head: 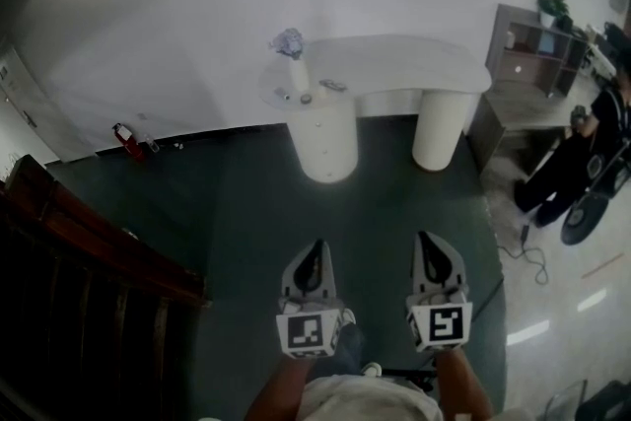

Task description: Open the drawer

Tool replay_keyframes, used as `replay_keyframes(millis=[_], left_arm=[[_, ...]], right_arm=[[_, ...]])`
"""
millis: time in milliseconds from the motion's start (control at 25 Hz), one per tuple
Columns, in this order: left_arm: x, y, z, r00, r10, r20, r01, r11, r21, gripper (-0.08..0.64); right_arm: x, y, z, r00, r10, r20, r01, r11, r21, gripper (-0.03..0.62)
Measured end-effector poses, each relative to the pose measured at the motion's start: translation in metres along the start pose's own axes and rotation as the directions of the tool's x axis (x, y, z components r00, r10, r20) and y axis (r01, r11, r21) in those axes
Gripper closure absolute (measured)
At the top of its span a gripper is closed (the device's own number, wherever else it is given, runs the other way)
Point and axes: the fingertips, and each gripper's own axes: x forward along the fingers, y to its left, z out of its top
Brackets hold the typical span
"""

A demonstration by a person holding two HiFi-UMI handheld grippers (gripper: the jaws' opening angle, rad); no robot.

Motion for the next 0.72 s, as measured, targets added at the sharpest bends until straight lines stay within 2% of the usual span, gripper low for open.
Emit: replay_keyframes(millis=[200,720], left_arm=[[0.051,0.014,0.0,1.0,-0.013,0.013,0.013,1.0,-0.007,0.557],[0.186,0.094,-0.003,0.999,-0.033,0.008,0.033,0.999,-0.004,0.557]], right_arm=[[0.047,-0.011,-0.009,1.0,-0.01,-0.02,0.01,1.0,-0.005,0.589],[0.207,-0.012,-0.017,0.999,-0.015,-0.035,0.015,1.0,-0.016,0.589]])
